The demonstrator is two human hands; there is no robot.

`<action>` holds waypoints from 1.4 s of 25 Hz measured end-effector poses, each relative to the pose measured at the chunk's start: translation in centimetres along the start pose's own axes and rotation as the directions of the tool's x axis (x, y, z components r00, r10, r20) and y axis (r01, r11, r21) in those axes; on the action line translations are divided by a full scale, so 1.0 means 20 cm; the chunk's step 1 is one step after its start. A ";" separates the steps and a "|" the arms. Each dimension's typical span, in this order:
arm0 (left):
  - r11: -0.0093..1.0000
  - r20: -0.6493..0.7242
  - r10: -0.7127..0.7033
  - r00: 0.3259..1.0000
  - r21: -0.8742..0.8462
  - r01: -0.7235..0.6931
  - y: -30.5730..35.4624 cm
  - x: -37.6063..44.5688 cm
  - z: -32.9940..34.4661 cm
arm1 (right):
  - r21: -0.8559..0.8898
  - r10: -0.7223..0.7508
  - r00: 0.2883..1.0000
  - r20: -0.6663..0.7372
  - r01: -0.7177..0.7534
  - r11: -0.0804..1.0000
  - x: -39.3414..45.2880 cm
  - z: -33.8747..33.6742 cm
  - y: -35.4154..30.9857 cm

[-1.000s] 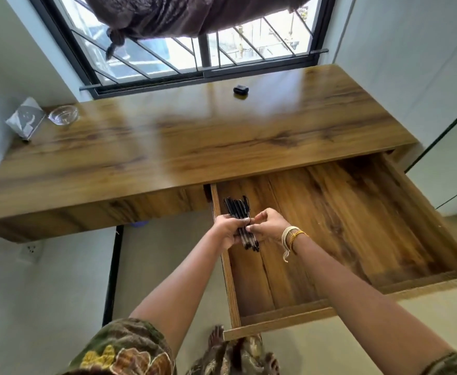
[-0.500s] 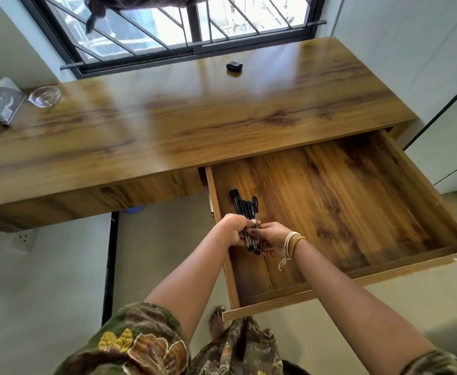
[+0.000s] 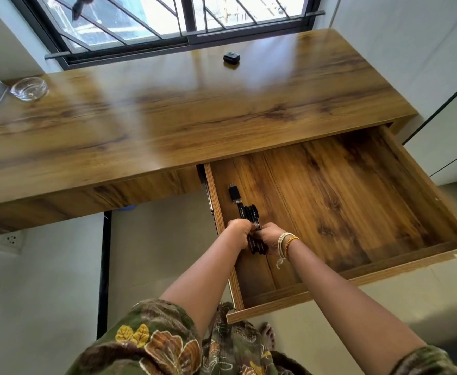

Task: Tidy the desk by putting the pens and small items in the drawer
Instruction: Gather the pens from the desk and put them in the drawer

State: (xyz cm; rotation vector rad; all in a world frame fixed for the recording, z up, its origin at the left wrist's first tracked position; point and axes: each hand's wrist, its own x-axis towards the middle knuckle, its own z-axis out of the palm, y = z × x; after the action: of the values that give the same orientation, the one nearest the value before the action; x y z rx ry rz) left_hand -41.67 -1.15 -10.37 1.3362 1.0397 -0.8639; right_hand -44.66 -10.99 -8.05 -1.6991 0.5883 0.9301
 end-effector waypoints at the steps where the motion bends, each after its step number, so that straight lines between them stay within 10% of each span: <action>1: 1.000 -0.017 -0.012 1.000 0.017 0.012 -0.01 0.07 0.01 | -0.032 0.019 1.000 -0.022 -0.020 0.999 0.02 0.00 0.00; 10: 0.952 -0.115 0.186 0.976 0.268 -0.150 -0.04 -0.16 0.04 | -0.323 -0.050 0.968 -0.247 -0.033 0.946 0.05 0.03 0.04; 12: 0.531 0.067 0.286 0.956 0.819 -0.216 -0.07 -0.25 0.02 | -0.404 -0.083 0.952 -0.294 -0.045 0.914 0.05 0.03 0.05; 13: 0.162 0.173 0.395 0.902 0.954 -0.254 -0.05 -0.28 0.01 | -0.442 -0.105 0.946 -0.306 -0.043 0.896 0.05 0.02 0.05; 14: 0.048 0.220 0.457 0.862 0.961 -0.271 -0.06 -0.29 0.00 | -0.480 -0.128 0.940 -0.317 -0.043 0.876 0.05 0.02 0.06; 15: 0.279 0.115 0.466 0.877 0.922 -0.269 -0.07 -0.26 0.00 | -0.520 -0.156 0.932 -0.329 -0.041 0.853 0.04 0.02 0.06; 16: 0.721 -0.149 0.337 0.930 0.676 -0.153 -0.07 -0.26 0.02 | -0.562 -0.186 0.921 -0.341 -0.041 0.826 0.03 0.01 0.06; 18: 0.966 -0.217 0.048 0.975 0.259 0.010 -0.07 -0.30 0.03 | -0.641 -0.241 0.901 -0.361 -0.052 0.766 0.02 0.00 0.06; 20: 0.750 -0.118 0.280 0.953 0.647 -0.140 -0.10 -0.24 0.00 | -0.680 -0.265 0.890 -0.372 -0.067 0.730 0.01 -0.02 0.07; 22: 0.266 0.024 0.386 0.922 0.954 -0.137 -0.12 -0.21 0.00 | -0.698 -0.273 0.892 -0.360 -0.064 0.713 0.01 -0.03 0.07; 23: 0.280 0.028 0.386 0.922 0.949 -0.146 -0.11 -0.20 0.02 | -0.702 -0.278 0.893 -0.355 -0.059 0.709 0.01 -0.04 0.07; 26: 0.907 -0.240 0.368 0.898 0.303 -0.291 0.00 -0.25 0.01 | -0.706 -0.351 0.866 -0.356 -0.004 0.708 0.00 -0.05 0.02; 35: 0.350 -0.174 0.931 0.322 0.678 -0.646 0.19 -0.40 -0.32 | -0.700 -0.685 0.649 -0.332 0.317 0.640 0.04 0.14 -0.38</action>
State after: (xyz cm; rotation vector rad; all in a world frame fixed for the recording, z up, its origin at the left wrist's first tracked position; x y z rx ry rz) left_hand -41.37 4.93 -1.21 2.3631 0.3106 0.1497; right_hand -39.21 -5.80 -4.73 -2.5799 0.1105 0.1077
